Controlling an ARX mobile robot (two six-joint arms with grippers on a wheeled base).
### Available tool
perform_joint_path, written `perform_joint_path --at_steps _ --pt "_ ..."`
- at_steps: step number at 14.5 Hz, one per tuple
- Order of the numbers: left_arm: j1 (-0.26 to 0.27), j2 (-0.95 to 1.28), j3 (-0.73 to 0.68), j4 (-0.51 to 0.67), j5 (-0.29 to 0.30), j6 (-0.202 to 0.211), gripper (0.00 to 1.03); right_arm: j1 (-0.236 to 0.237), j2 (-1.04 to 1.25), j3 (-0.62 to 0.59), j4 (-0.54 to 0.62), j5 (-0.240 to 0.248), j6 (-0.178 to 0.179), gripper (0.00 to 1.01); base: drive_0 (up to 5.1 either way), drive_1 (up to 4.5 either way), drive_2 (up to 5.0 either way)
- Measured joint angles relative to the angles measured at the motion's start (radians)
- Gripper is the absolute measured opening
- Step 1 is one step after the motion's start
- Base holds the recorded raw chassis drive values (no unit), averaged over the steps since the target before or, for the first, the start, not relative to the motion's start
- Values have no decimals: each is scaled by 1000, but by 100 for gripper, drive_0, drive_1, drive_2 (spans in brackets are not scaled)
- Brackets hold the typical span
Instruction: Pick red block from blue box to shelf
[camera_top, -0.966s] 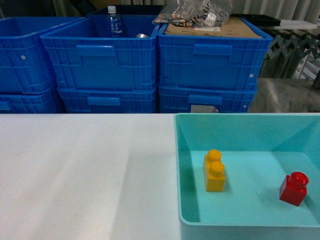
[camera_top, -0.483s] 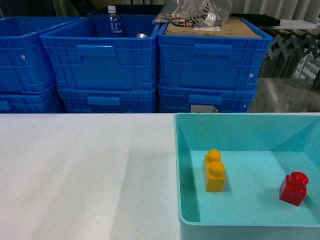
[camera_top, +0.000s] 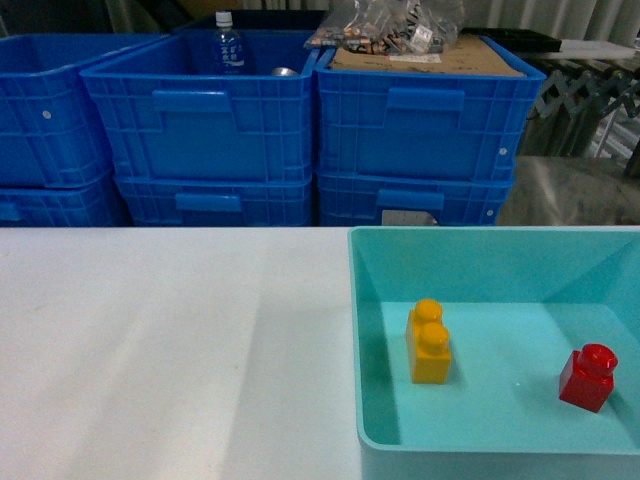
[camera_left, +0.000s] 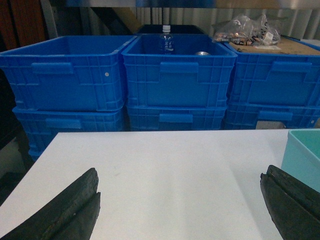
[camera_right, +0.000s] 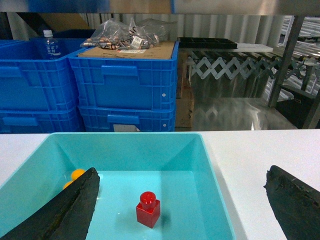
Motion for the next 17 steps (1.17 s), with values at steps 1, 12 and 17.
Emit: perform_joint_path --at_steps 1,12,17 --pt "0 0 0 0 0 0 98 0 0 0 0 0 0 98 0 0 0" --pt "0 0 0 0 0 0 98 0 0 0 0 0 0 98 0 0 0" --pt "0 0 0 0 0 0 98 0 0 0 0 0 0 98 0 0 0"
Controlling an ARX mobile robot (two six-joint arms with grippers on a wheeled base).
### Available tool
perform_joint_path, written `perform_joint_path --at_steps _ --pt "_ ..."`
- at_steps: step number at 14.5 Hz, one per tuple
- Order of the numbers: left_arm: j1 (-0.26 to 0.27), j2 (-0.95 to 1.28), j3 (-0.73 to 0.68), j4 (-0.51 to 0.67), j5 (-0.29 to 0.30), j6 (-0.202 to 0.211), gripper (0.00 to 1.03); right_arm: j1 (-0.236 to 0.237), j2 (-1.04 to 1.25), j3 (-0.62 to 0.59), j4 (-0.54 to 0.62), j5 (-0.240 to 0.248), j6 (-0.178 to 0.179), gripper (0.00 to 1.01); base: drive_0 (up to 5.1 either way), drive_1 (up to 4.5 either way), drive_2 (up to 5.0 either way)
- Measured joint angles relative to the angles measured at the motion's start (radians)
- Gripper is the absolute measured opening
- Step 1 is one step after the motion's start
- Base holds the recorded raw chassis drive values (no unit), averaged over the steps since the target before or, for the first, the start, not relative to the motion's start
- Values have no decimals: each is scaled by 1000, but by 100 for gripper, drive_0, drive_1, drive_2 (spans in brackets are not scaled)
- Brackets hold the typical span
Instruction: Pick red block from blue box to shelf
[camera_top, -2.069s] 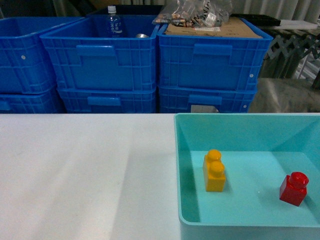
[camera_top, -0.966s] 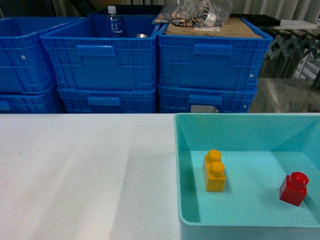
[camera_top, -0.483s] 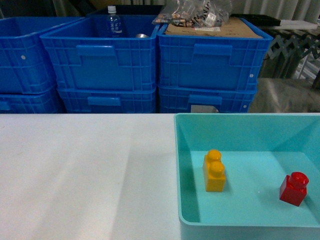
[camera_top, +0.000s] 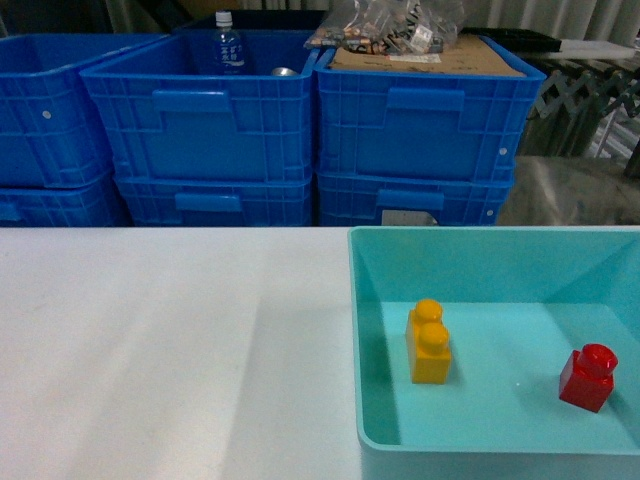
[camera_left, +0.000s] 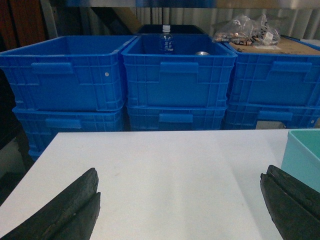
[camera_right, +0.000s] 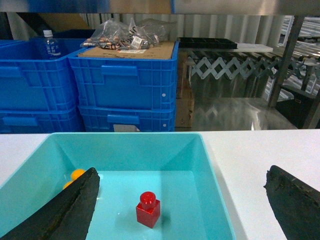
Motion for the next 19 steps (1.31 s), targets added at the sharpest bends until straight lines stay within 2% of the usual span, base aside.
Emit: perform_joint_path --at_steps 8,9,10,11,12,14,15,16,17,19 --pt "0 0 0 0 0 0 98 0 0 0 0 0 0 98 0 0 0" --pt "0 0 0 0 0 0 98 -10 8 6 -32 -26 -9 98 0 0 0" --pt "0 0 0 0 1 0 98 -34 112 55 -145 -150 -49 98 0 0 0" --pt "0 0 0 0 -1 0 98 -3 223 83 -150 -167 -69 98 0 0 0" --pt "0 0 0 0 -1 0 98 41 330 116 -124 -180 -71 98 0 0 0" --pt "0 0 0 0 0 0 98 119 579 197 -10 -125 -56 98 0 0 0" --pt "0 0 0 0 0 0 98 153 737 244 45 -119 -26 98 0 0 0" --pt "0 0 0 0 0 0 98 175 877 286 90 -92 2 98 0 0 0" --pt "0 0 0 0 0 0 98 186 1033 343 128 -73 35 98 0 0 0" --pt "0 0 0 0 0 0 98 191 1275 447 209 -13 64 98 0 0 0"
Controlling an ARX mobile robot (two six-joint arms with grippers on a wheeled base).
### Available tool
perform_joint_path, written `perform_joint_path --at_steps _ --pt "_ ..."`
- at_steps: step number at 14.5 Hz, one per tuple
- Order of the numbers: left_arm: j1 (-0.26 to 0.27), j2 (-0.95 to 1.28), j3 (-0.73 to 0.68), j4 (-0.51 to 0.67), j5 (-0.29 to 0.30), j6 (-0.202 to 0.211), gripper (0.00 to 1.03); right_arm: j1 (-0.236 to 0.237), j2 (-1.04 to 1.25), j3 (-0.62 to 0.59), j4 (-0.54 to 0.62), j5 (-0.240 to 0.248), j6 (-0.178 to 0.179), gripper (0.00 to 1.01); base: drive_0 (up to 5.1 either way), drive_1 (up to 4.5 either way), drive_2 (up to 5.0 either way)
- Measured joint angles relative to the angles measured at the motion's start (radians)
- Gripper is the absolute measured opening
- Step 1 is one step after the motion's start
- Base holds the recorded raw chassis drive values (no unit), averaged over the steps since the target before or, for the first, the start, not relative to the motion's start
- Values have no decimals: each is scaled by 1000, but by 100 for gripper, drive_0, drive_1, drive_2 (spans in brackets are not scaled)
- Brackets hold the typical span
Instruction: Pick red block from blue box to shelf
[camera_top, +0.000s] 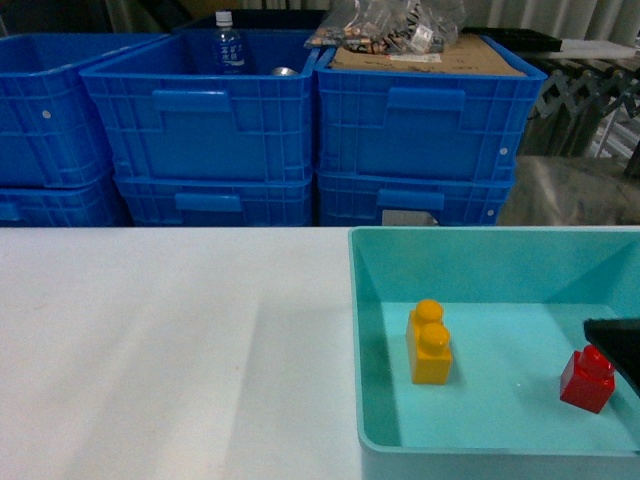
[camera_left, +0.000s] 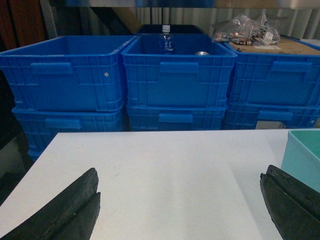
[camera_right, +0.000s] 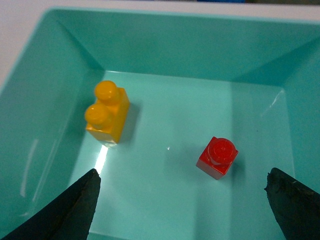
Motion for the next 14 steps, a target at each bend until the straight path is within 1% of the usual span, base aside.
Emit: perform_joint_path --at_steps 1,2,3,8,11,12,13,14 --pt "0 0 0 0 0 0 98 -10 125 61 16 10 18 98 0 0 0" --pt "0 0 0 0 0 0 98 -31 309 143 19 0 26 98 0 0 0" --pt "0 0 0 0 0 0 98 -77 473 246 19 10 23 98 0 0 0" --pt "0 0 0 0 0 0 98 -113 613 343 12 17 15 98 0 0 0" --pt "0 0 0 0 0 0 98 -112 712 410 10 32 14 98 0 0 0" --pt "0 0 0 0 0 0 98 -112 739 431 -4 48 14 92 0 0 0" --pt "0 0 0 0 0 0 98 -112 777 450 -2 85 12 77 0 0 0" --pt "0 0 0 0 0 0 98 -113 792 453 6 87 16 66 0 0 0"
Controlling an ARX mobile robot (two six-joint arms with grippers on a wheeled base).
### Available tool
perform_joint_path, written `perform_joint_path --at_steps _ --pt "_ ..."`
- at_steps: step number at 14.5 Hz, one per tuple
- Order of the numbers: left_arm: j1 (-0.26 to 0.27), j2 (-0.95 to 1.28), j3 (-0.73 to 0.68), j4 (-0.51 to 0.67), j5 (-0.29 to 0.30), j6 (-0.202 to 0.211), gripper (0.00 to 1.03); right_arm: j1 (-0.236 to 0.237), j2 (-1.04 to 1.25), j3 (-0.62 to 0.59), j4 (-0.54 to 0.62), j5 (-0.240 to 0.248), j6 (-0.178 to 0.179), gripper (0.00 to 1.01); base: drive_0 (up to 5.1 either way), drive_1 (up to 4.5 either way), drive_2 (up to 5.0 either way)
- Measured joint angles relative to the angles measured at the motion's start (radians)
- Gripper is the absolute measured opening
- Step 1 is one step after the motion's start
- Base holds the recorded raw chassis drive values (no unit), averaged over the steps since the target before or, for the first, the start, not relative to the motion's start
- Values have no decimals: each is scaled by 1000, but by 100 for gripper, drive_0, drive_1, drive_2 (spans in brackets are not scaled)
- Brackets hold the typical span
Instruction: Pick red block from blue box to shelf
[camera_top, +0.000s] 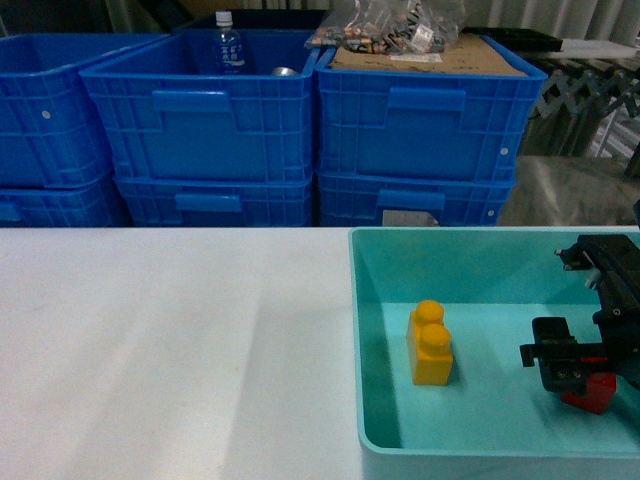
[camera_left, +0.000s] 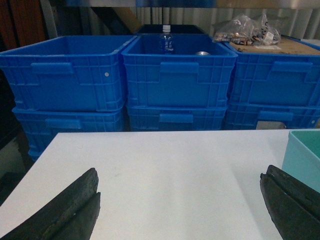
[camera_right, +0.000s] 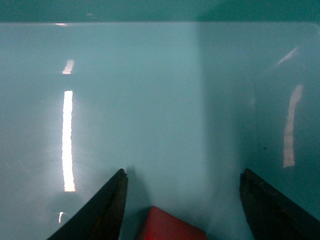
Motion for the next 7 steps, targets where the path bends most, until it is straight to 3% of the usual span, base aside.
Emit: perform_joint_path --at_steps 4,7 --pt "0 0 0 0 0 0 98 -2 -23 -13 1 -10 3 29 0 0 0" --pt "0 0 0 0 0 0 98 -41 -225 -121 23 -89 31 28 0 0 0"
